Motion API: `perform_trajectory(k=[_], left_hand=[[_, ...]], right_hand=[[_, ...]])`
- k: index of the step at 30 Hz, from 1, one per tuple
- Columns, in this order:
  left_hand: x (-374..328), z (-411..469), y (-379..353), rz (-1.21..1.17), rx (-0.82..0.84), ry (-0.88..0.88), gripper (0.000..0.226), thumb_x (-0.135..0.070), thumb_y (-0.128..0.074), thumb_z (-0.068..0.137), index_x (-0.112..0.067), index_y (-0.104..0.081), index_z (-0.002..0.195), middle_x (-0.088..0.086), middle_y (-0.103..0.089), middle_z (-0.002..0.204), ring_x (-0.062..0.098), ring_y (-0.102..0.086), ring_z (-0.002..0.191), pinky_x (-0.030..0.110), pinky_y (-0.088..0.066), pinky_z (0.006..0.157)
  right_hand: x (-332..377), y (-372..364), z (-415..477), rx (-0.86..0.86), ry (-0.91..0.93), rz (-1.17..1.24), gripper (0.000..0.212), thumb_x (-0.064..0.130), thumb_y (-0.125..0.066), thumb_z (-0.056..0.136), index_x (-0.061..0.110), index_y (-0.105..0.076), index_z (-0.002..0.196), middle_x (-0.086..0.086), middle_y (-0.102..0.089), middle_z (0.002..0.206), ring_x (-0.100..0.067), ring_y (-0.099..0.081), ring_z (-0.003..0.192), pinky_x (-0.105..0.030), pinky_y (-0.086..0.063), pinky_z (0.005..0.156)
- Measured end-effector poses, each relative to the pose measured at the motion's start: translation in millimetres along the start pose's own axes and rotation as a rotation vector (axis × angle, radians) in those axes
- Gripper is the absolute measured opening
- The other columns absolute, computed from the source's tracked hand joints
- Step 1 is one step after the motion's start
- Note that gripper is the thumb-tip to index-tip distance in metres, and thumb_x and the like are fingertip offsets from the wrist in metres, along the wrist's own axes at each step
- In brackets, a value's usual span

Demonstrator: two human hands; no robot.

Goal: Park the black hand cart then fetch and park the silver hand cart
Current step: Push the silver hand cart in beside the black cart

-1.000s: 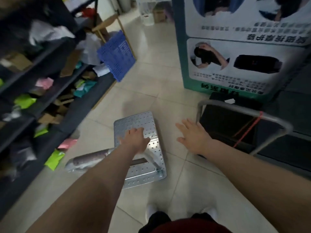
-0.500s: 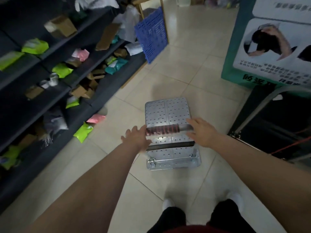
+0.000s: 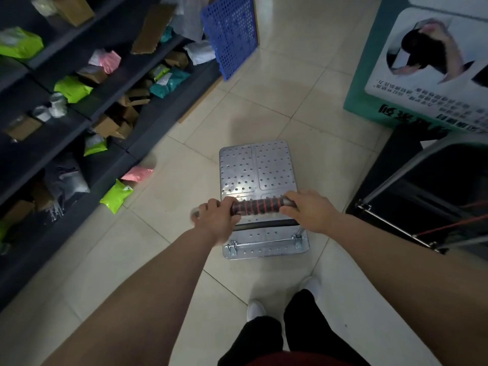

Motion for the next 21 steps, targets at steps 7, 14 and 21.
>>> perform_trajectory(k=[7, 14, 21], left_hand=[[-34.3, 8.1, -5.2, 0.015, 0.098, -0.039, 0.032, -0.044, -0.04, 0.096, -0.04, -0.034, 0.128, 0.004, -0.043, 0.11, 0.027, -0.043, 0.104, 0.051, -0.036, 0.093], [-79.3, 20.6, -6.5, -0.001, 0.111, -0.056, 0.03, -0.042, -0.042, 0.097, -0.04, -0.035, 0.126, 0.005, -0.045, 0.11, 0.027, -0.043, 0.104, 0.055, -0.038, 0.092], [-97.2, 44.0, 2.0, 0.07, 0.129, -0.101, 0.028, -0.039, -0.044, 0.096, -0.037, -0.037, 0.123, 0.005, -0.044, 0.111, 0.027, -0.042, 0.103, 0.052, -0.037, 0.092]], right_hand=[[-29.6, 20.0, 0.9, 0.025, 0.056, 0.02, 0.028, 0.048, -0.048, 0.091, 0.024, -0.054, 0.103, -0.001, -0.06, 0.095, -0.022, -0.053, 0.089, -0.034, -0.043, 0.075], [-69.5, 43.4, 5.1, 0.057, 0.031, 0.003, 0.028, 0.047, -0.048, 0.092, 0.025, -0.055, 0.108, 0.001, -0.06, 0.093, -0.018, -0.055, 0.087, -0.036, -0.043, 0.079], [-86.0, 48.8, 2.0, 0.025, -0.045, 0.015, 0.025, 0.049, -0.046, 0.092, 0.029, -0.052, 0.105, 0.002, -0.056, 0.09, -0.02, -0.051, 0.087, -0.042, -0.046, 0.083]])
Point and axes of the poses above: each hand's wrist, its own z-axis towards the middle knuckle, its own y-axis out of the back of the hand, x = y × z, the point moved 7 cm from there along z, towards the middle knuckle
